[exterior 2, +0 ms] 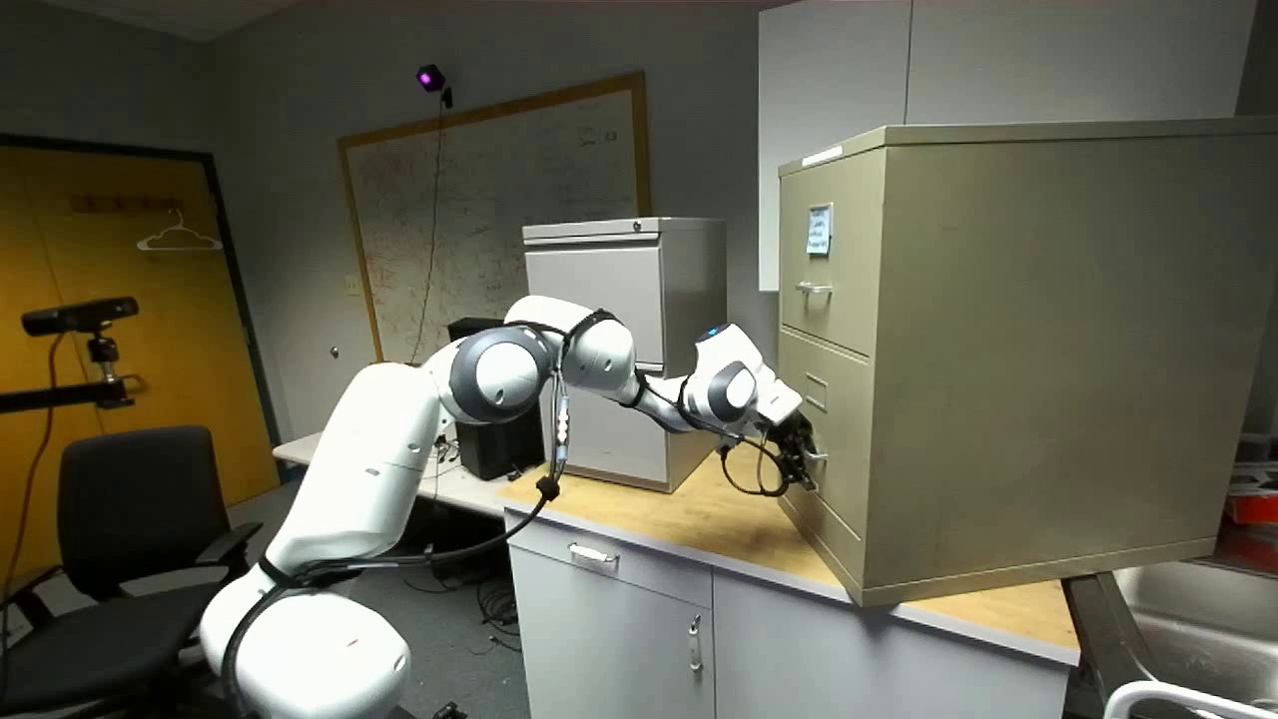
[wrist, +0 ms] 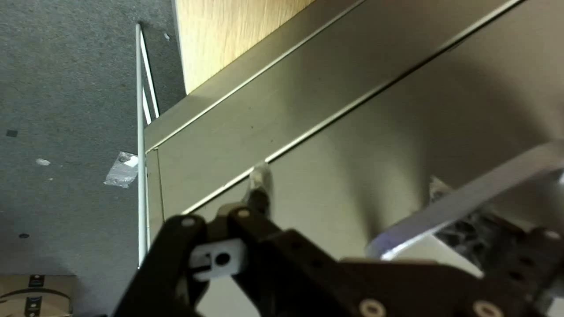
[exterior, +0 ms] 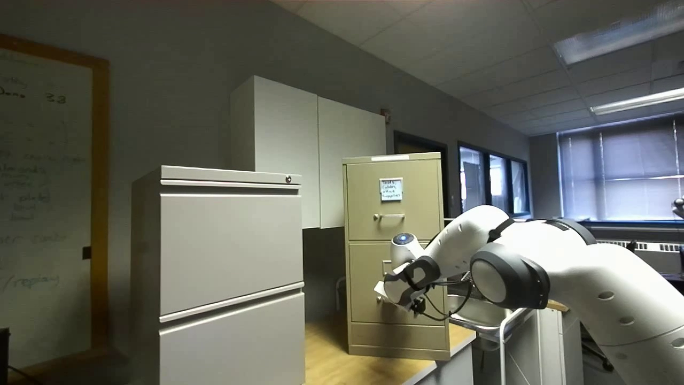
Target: Open the bottom drawer on the right
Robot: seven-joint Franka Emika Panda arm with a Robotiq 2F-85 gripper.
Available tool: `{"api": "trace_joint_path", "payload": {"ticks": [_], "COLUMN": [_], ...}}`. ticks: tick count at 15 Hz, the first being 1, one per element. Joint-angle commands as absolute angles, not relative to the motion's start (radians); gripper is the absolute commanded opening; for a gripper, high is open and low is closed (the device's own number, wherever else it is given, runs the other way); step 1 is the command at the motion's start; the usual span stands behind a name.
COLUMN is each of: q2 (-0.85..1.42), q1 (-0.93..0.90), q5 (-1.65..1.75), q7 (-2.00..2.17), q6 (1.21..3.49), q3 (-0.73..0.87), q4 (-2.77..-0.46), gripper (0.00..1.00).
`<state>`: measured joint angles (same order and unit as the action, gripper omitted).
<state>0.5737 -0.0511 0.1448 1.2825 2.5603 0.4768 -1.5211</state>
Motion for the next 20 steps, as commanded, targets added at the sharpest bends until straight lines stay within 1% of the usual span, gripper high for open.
{"api": "trace_joint_path", "payload": {"ticks": [1,2,4,5,6,7,9,11,13,20], "q2": [0.622,0.618,0.607,0.597,0.585,0.56,0.515,0.457,0.397,0.301], "q1": [0.004,0.015,0.025,0.035,0.055,0.078,0.079,0.063,0.041,0.059], "q5": [0.165,0.164,0.172,0.164,0.136,0.106,0.107,0.127,0.145,0.121], "q7": [1.242,1.206,1.164,1.137,1.095,1.034,0.988,0.971,0.965,0.87], "q6": [2.458,2.425,2.399,2.404,2.424,2.44,2.436,2.443,2.496,2.709], "q3": [0.409,0.388,0.363,0.344,0.312,0.271,0.25,0.245,0.251,0.236], "q4": [-1.404,-1.387,-1.368,-1.369,-1.376,-1.399,-1.444,-1.519,-1.619,-1.842], "gripper": [0.6,0.5,0.36,0.26,0.19,0.15,0.16,0.14,0.15,0.14]}}
